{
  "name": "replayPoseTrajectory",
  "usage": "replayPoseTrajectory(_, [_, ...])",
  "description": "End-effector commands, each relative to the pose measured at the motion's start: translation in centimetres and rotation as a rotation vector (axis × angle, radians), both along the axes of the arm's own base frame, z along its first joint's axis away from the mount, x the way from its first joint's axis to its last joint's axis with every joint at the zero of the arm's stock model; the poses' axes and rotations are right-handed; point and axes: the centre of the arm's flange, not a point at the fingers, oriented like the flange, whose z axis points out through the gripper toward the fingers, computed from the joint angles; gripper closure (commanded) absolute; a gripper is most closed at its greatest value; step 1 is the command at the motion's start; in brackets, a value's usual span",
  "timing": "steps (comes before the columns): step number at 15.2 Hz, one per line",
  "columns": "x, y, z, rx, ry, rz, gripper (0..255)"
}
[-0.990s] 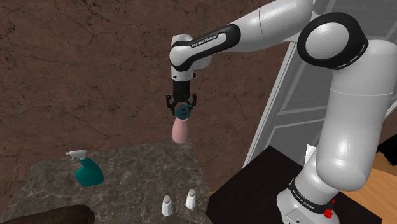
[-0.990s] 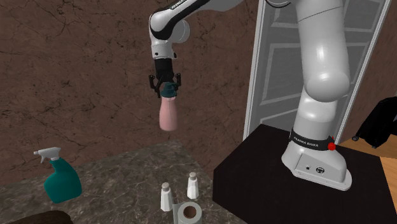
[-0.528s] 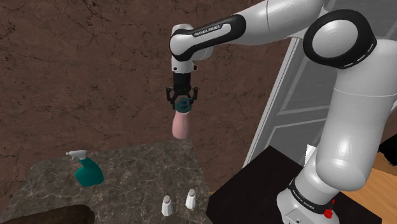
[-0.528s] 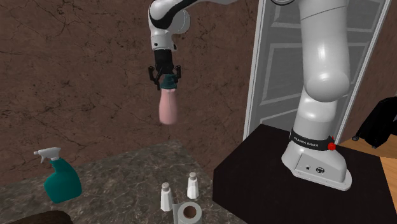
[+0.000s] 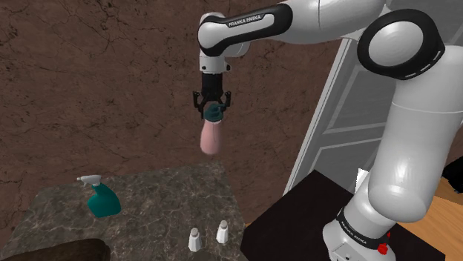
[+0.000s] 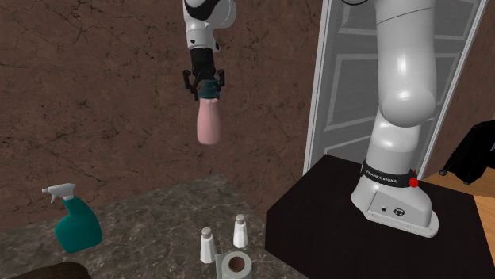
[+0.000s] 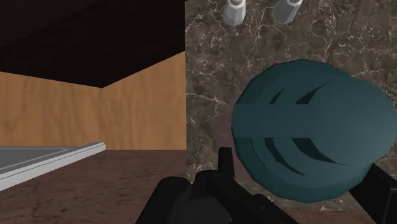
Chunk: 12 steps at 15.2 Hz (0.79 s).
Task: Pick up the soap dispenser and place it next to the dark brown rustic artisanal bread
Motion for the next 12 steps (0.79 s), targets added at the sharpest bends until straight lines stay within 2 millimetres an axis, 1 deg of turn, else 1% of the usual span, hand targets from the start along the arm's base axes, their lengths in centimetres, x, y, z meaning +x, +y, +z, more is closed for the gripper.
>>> replayPoseTrajectory(1, [-0.1, 0.0, 1.2, 0.000, 0.000, 0.000, 255])
replayPoseTrajectory(2, [-0.1, 0.0, 1.5, 0.000, 0.000, 0.000, 255])
replayPoseTrajectory(12, [-4.1, 12.6, 1.5, 0.000, 0.000, 0.000, 255])
